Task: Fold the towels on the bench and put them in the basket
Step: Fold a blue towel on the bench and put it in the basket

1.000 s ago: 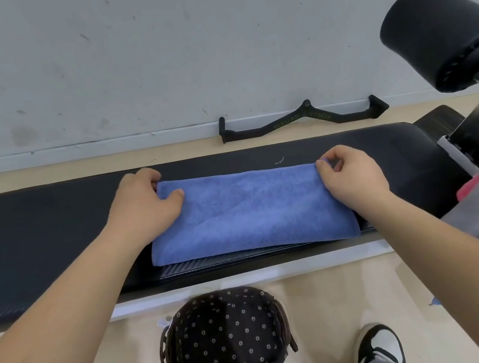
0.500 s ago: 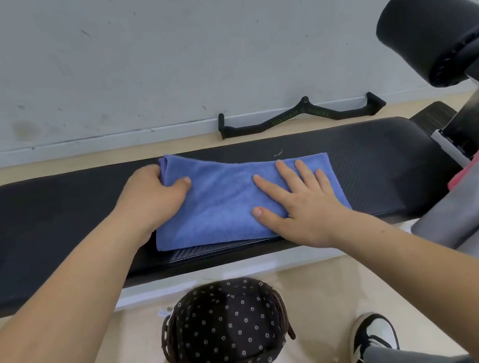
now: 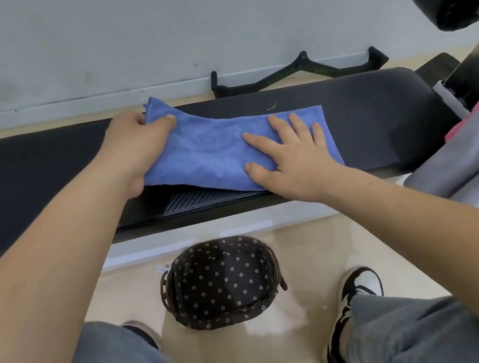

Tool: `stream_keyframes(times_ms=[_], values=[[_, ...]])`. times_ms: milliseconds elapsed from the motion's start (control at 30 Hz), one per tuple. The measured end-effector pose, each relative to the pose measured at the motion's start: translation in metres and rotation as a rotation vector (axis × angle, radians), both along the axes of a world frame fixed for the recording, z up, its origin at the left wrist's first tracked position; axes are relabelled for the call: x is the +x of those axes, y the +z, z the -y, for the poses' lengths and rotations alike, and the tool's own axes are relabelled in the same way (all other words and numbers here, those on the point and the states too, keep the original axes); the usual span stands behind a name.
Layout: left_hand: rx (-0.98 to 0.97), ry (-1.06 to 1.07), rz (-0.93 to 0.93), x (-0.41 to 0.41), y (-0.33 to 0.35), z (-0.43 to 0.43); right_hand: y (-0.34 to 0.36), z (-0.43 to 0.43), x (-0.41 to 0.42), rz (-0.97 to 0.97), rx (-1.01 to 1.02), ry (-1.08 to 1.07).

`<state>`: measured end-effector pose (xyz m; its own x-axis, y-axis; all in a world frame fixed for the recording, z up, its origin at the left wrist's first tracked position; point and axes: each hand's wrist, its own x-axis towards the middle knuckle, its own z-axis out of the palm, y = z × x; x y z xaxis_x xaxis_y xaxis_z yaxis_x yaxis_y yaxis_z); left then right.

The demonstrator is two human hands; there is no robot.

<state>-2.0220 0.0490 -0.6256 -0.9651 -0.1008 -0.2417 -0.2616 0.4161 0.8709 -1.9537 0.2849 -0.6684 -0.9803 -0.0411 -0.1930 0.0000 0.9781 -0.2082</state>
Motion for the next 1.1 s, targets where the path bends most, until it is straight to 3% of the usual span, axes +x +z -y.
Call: stream_keyframes(times_ms=[233,400,633,733,867,933,1000,1100], values=[[0.293,-0.002,0.116,0.008,0.021,-0.018,0.012,0.0,-0.002,-0.383,-0.081,0.003],[0.229,-0.105,0.034,0.011,0.035,-0.059,0.032,-0.044,-0.009,-0.216,-0.247,-0.252],[0.002,-0.332,-0.052,0.017,0.033,-0.16,0.023,-0.086,0.002,-0.139,-0.82,-0.523],[-0.044,-0.412,-0.047,0.026,0.014,-0.19,0.024,-0.093,0.002,-0.076,-0.968,-0.588],[-0.169,-0.617,-0.024,0.038,-0.007,-0.203,0.022,-0.101,0.0,-0.043,-0.964,-0.616],[-0.12,-0.635,-0.002,0.037,-0.004,-0.197,0.02,-0.101,0.0,-0.056,-0.961,-0.56],[-0.076,-0.584,0.008,0.036,0.0,-0.181,0.02,-0.097,0.0,-0.089,-0.931,-0.548],[-0.186,-0.389,-0.206,0.035,-0.001,-0.146,0.024,-0.091,0.0,-0.109,-0.848,-0.527]])
